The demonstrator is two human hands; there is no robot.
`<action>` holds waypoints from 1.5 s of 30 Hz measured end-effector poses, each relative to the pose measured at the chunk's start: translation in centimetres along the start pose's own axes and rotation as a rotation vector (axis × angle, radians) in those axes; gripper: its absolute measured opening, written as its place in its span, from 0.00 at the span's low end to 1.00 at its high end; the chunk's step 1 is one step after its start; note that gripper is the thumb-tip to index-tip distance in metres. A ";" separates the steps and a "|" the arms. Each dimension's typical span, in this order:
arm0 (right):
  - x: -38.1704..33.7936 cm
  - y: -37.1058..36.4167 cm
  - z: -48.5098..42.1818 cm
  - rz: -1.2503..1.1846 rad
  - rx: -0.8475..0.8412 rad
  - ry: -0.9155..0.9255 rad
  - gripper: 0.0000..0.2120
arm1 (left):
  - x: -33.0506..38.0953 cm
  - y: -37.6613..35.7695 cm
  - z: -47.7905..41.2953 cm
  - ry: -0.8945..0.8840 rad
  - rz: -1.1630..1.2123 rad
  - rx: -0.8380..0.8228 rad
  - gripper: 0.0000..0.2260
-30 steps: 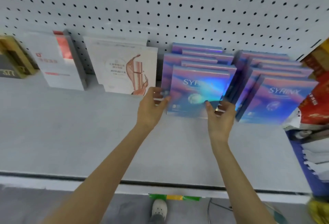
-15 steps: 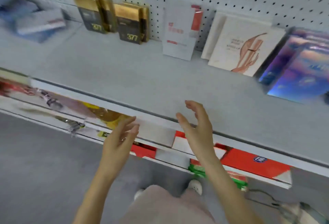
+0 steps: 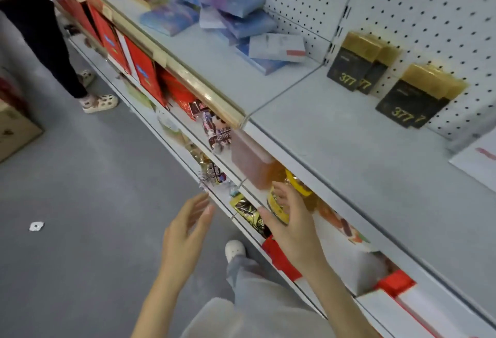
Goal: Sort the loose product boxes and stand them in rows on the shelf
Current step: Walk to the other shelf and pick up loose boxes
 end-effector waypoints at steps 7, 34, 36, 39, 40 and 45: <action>-5.6 -6.5 -15.5 -0.094 -0.039 0.003 0.22 | -0.1 5.5 -14.4 -0.021 -0.017 0.067 0.09; -23.7 -27.6 -59.1 -0.027 0.495 -0.442 0.29 | 6.8 24.3 -72.2 -0.155 -0.238 -0.208 0.12; -24.0 -28.2 -59.7 0.003 0.576 -0.544 0.31 | 6.8 23.1 -74.5 -0.090 -0.282 -0.365 0.14; -24.1 -29.0 -60.1 0.112 0.661 -0.610 0.37 | 6.6 20.6 -75.7 -0.072 -0.385 -0.597 0.13; -23.9 -29.3 -60.3 0.098 0.697 -0.631 0.37 | 6.9 20.0 -75.7 -0.082 -0.384 -0.635 0.13; -25.5 -29.3 -61.1 -0.293 0.927 -0.633 0.16 | 7.2 19.4 -75.7 0.147 -0.182 -0.599 0.19</action>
Point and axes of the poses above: each hand's wrist, its own z-axis away from the middle knuckle, its own y-axis out of the back of the hand, x = y × z, the point moved 1 cm from there along -z, towards the middle knuckle, and after that the axes turned 6 degrees about z, right-handed, at the moved point
